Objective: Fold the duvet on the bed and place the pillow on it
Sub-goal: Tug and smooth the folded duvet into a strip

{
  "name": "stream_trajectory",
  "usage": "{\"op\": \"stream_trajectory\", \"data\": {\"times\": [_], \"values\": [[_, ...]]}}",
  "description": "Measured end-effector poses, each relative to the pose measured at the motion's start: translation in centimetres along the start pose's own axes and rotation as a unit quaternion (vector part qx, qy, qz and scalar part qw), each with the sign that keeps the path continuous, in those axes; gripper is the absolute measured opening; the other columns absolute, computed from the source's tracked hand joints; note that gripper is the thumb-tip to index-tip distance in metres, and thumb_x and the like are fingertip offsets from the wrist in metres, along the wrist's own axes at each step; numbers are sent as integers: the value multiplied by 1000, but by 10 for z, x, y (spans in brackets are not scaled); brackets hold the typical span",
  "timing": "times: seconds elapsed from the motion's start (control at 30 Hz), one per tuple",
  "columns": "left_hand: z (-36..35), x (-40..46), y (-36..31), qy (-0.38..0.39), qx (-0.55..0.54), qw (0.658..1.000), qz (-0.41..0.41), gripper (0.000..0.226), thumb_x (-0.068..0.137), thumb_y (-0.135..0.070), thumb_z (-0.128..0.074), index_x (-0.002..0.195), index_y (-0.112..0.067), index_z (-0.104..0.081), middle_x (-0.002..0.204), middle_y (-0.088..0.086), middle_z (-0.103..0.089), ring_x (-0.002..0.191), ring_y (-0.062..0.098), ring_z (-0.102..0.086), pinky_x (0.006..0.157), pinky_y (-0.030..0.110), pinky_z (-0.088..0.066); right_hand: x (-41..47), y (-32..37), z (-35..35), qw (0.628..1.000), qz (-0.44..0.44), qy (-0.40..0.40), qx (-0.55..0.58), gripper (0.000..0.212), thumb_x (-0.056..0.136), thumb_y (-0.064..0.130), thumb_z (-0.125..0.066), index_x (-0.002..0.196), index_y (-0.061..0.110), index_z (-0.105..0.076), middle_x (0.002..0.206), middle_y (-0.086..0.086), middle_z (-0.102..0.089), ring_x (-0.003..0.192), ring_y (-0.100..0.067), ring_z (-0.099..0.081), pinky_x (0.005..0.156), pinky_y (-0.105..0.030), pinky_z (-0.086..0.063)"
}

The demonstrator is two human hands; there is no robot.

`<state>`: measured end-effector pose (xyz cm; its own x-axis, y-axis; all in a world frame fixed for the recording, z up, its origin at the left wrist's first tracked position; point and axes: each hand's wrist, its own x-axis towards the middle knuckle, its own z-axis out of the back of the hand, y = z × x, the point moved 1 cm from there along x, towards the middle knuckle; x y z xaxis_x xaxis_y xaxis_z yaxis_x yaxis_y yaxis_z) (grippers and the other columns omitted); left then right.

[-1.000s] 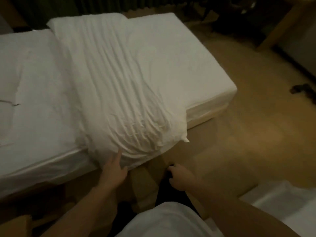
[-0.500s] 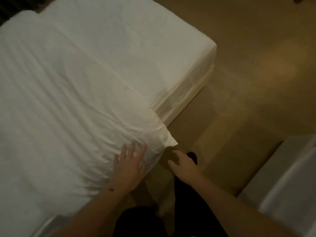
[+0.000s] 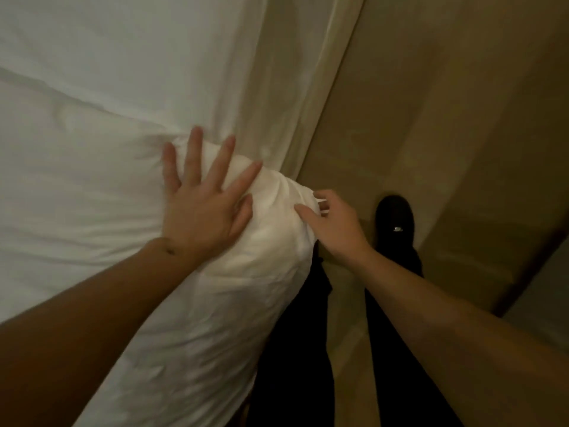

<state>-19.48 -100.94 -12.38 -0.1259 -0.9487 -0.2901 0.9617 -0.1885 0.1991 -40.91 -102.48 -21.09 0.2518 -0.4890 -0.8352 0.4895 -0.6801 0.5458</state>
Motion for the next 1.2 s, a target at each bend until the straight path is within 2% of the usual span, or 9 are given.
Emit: {"op": "stream_trajectory", "data": {"times": [0.3,0.5,0.63,0.73,0.83,0.93,1.0,1.1,1.2], "values": [[-22,6,-2,-87,-18,996,-10,47,95,-42,-49,140,-35,-54,156,11,-38,144,51,-23,109,73,-18,44,4,-19,991,75,-68,-81,21,91,29,-58,110,21,-61,97,2,-67,86,-16,-63,78,-36,-56],[-29,6,-1,-93,-20,995,-5,47,93,-42,-52,140,-36,-55,155,10,-40,144,50,-25,109,73,-18,75,3,-2,993,-68,26,92,23,90,29,-67,110,20,-70,108,5,-67,99,-12,-61,73,-23,-47],[-31,6,-2,-89,-28,996,1,45,94,-41,-51,139,-35,-56,155,11,-40,144,51,-25,109,73,-18,77,-18,19,990,-77,-36,115,8,91,25,-66,88,21,-73,95,2,-69,90,-13,-61,73,-28,-50],[-32,7,-6,-90,-29,995,-3,44,95,-40,-52,137,-34,-58,153,12,-43,143,51,-26,109,74,-18,84,-27,24,977,-134,-59,157,13,92,25,-64,95,13,-71,97,-3,-68,94,-20,-61,84,-37,-53],[-33,7,-6,-89,-29,996,-3,43,95,-39,-53,137,-33,-59,153,13,-43,143,51,-26,108,74,-18,91,-21,15,942,-213,1,259,22,96,18,-57,108,2,-66,113,-14,-67,108,-29,-62,95,-45,-51],[-34,6,-5,-91,-26,995,-2,43,94,-39,-52,136,-33,-59,153,12,-43,143,51,-27,109,74,-18,91,-12,18,890,-221,115,382,19,93,16,-56,103,5,-69,104,-10,-70,99,-25,-66,90,-38,-53],[-35,6,-4,-98,-26,995,-3,43,93,-38,-53,135,-33,-60,152,12,-44,142,51,-28,109,74,-18,89,-7,25,919,-186,145,316,28,87,28,-69,107,9,-69,104,-5,-70,98,-23,-66,83,-34,-52],[-36,7,-5,-107,-29,994,-6,42,93,-37,-53,133,-32,-62,151,13,-45,141,52,-30,108,74,-19,89,-1,34,992,-103,69,18,43,76,36,-79,111,21,-60,103,4,-62,94,-14,-60,70,-29,-48],[-36,7,-5,-107,-29,994,-4,40,93,-36,-53,132,-31,-64,150,13,-46,141,51,-30,109,74,-18,90,4,39,988,16,45,-148,27,80,29,-69,105,26,-62,93,3,-63,85,-14,-61,66,-29,-51]]}}
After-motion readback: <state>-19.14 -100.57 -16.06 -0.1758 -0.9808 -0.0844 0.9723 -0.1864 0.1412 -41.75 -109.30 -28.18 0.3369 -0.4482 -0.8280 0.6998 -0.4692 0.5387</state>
